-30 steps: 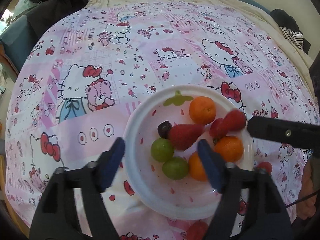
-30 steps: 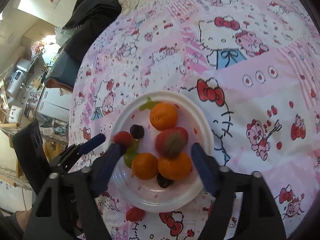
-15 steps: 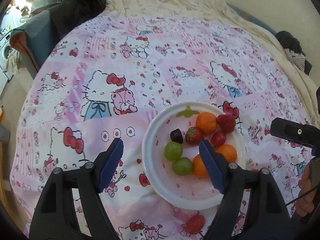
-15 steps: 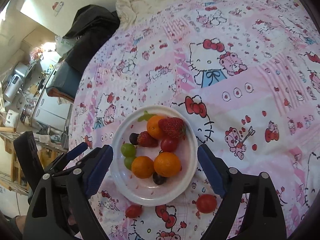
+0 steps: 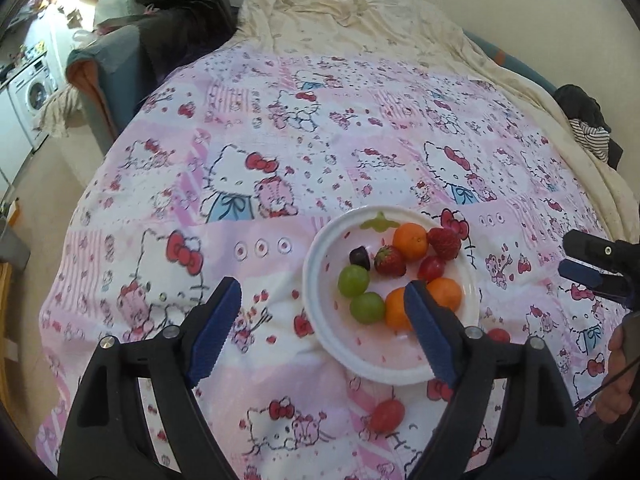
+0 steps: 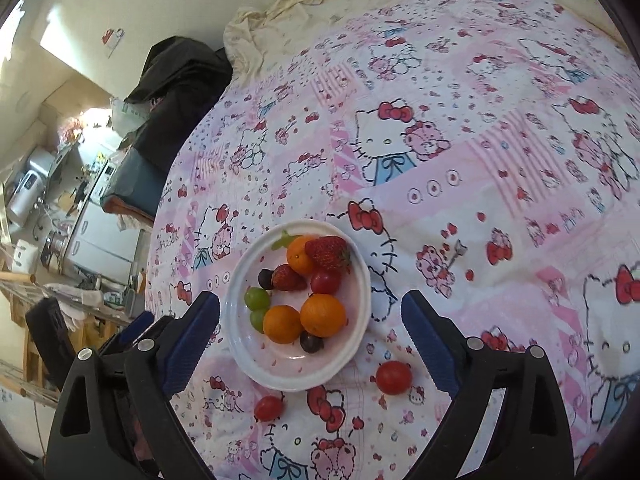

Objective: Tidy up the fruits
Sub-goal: 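Withdraw both tools toward the red cherry tomatoes on the quilt, then grasp a cherry tomato with the left tool while the right tool grasps another cherry tomato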

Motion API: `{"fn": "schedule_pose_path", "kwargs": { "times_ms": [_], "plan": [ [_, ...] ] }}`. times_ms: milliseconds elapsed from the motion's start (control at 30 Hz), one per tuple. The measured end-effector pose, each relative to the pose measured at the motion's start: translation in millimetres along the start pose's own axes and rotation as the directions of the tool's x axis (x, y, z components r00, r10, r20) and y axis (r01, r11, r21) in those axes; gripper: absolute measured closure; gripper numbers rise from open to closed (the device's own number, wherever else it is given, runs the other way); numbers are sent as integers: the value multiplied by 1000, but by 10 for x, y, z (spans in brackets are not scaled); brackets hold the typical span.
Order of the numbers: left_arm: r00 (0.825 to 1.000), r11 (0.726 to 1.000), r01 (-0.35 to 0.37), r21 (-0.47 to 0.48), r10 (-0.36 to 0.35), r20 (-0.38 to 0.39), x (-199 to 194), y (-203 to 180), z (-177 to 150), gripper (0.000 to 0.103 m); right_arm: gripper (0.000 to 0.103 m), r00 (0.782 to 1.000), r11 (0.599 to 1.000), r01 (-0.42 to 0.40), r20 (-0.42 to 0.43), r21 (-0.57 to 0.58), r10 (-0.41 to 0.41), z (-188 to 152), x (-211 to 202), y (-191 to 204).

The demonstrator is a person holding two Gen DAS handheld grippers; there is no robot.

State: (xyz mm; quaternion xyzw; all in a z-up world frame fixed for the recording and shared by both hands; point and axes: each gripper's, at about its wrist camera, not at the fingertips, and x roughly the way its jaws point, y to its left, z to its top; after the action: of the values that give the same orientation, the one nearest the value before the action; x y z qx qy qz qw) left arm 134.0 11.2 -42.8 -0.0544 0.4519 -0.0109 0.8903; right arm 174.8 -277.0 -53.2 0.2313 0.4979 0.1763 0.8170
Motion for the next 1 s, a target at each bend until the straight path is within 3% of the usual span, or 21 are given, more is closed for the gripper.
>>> {"fn": "schedule_pose_path", "kwargs": {
  "times_ms": [367,600,800,867,933,1000],
  "plan": [
    [999,998,-41,-48,40,-31,-147,89,-298,22,8,998,996,62,5,58,-62,-263,-187,-162],
    [989,1000,-20,-15,18,-144,14,-7,-570,22,8,995,991,98,-21,89,-97,-383,-193,-309],
    [959,995,67,79,-43,-279,316,-303,-824,23,8,993,986,114,-39,123,-110,-400,-166,-392],
    [950,991,97,90,-66,-305,405,-396,-876,31,8,993,986,116,-39,124,-112,-403,-162,-394],
    [941,987,101,128,-53,-335,515,-501,-931,46,8,992,986,121,-43,116,-116,-407,-160,-401],
    [934,983,100,152,-41,-354,590,-548,-963,54,8,991,985,132,-49,113,-127,-412,-157,-423]
  ]
}}
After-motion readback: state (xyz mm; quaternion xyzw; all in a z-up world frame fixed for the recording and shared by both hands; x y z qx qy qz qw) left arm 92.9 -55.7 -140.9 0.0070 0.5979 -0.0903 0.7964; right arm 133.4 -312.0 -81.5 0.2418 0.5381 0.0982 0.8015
